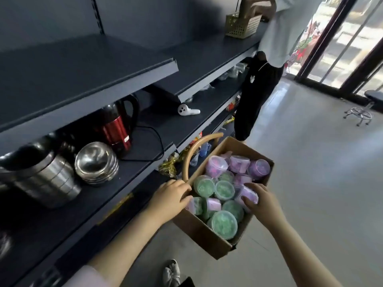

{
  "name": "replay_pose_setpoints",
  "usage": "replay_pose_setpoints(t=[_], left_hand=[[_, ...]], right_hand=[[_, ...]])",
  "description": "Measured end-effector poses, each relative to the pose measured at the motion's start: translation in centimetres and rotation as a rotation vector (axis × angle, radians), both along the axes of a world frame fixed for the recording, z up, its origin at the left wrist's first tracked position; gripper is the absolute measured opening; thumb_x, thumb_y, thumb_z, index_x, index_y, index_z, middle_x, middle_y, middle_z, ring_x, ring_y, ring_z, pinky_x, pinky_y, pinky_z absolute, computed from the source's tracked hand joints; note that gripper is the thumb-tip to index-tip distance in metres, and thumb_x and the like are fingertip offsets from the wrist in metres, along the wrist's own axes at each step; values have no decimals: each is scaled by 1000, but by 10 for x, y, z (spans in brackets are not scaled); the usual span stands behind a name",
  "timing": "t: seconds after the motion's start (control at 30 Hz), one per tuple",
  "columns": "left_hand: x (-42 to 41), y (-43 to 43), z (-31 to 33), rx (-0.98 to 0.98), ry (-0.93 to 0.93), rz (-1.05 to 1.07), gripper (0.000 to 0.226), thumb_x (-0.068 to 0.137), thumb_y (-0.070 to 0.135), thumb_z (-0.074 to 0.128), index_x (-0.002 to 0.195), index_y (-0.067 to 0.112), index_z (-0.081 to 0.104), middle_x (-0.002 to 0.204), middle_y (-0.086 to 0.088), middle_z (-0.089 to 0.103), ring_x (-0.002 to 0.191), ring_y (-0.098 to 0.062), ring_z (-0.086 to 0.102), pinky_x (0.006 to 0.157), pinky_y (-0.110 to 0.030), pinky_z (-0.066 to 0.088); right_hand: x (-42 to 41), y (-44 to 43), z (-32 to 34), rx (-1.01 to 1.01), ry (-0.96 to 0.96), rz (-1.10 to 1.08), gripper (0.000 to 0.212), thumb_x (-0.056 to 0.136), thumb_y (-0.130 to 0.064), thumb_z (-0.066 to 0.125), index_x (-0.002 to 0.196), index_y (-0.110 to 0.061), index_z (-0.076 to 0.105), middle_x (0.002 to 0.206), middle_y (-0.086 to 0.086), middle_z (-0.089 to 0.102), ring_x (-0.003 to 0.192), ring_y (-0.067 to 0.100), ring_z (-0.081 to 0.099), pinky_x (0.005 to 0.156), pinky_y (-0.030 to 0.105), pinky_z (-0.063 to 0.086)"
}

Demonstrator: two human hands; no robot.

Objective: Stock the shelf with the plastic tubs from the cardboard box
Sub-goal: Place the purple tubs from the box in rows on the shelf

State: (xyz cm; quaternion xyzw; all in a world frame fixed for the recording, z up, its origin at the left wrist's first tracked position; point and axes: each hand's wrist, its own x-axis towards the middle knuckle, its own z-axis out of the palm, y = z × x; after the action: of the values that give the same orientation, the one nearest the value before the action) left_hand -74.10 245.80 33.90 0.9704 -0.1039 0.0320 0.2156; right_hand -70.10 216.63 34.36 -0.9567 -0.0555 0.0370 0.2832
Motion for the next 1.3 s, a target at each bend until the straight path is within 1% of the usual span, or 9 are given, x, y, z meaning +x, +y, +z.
replay_pose_setpoints(t=[0.13,0.3,0.5,0.63,0.83,0.93,1.03,1.2,1.3], left_hand=[[41,-18,-47,-84,155,13,31,92,41,53,118,25,59,120,10,58,113,-13,50,92,-29,42],[105,-40,-70,-105,231,-25,34,90,42,57,119,24,58,122,8,57,115,-15,49,94,-32,43],[173,-62,-100,-59,307,-2,43,89,43,58,128,25,52,129,8,51,117,-17,50,96,-35,43],[205,-77,-132,-8,333,101,50,89,41,59,134,23,49,136,6,47,124,-19,46,102,-38,39],[259,-113,-185,-52,467,257,59,88,25,61,143,21,41,155,0,28,136,-25,36,108,-42,34],[297,-128,-214,25,431,218,65,85,20,63,145,20,37,158,-4,19,141,-27,27,111,-40,30],[326,-143,-239,99,455,196,61,86,20,63,143,17,42,159,-8,15,144,-26,22,113,-39,27],[330,-148,-245,72,384,258,46,76,5,75,121,5,63,146,-18,40,129,-37,45,101,-44,43],[330,-150,-246,174,288,174,33,75,12,78,105,2,69,138,-18,51,122,-38,52,95,-47,49]], right_hand=[[29,-24,-33,72,81,-139,51,80,-18,75,128,-11,58,123,8,62,113,28,57,93,33,44],[73,-57,-56,118,86,-297,53,82,-20,74,131,-13,55,126,10,61,115,29,55,96,35,43],[143,-89,-93,113,147,-286,52,82,-18,73,131,-13,56,123,11,62,112,27,58,92,28,42],[217,-109,-127,29,248,-182,55,83,-19,71,134,-13,53,128,12,60,114,29,57,94,37,47],[336,-131,-192,-146,327,119,66,81,-15,73,141,-17,46,148,12,43,129,40,43,107,45,35],[372,-139,-223,-232,322,204,68,82,-22,71,143,-27,44,150,4,41,133,32,41,104,44,34],[394,-144,-247,-342,279,324,54,88,-24,62,139,-34,48,145,-7,47,132,22,43,94,41,30],[409,-149,-263,-332,172,363,36,84,-25,69,119,-32,68,123,-7,64,111,27,51,87,43,32],[414,-150,-269,-256,105,388,28,79,-22,76,107,-22,75,108,0,71,100,34,56,83,44,38]])
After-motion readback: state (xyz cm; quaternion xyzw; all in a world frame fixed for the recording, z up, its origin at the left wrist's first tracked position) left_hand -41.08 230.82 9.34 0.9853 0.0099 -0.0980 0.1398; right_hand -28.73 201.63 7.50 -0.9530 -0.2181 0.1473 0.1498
